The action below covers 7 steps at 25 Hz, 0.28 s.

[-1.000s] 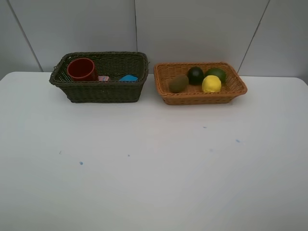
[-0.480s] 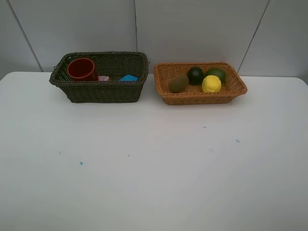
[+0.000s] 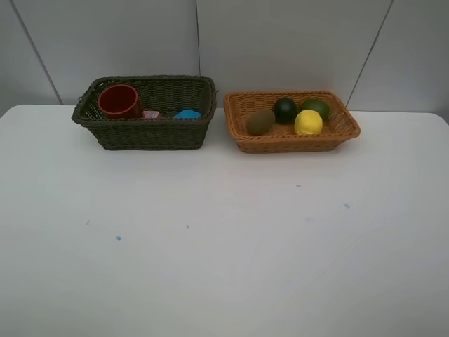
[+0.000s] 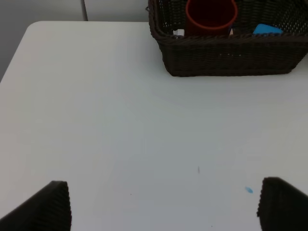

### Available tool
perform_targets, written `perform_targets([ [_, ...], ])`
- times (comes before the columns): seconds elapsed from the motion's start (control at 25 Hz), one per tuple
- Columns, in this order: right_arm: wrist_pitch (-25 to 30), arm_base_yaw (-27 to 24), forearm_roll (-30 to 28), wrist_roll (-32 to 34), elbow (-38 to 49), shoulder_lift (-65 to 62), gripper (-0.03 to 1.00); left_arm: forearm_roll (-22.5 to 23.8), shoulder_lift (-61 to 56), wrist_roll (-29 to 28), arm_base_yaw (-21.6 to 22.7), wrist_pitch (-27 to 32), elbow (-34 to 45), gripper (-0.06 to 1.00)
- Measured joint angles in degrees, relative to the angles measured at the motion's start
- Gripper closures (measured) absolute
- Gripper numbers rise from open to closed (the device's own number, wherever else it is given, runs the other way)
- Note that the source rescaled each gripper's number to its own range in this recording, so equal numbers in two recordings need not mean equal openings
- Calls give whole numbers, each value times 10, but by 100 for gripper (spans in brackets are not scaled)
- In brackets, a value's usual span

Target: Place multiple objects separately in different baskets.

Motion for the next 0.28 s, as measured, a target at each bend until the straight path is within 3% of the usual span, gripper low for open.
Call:
perform_targets([
  [0.28, 0, 0, 0, 0, 0, 0, -3, 0, 0, 0, 0, 0, 0, -5],
])
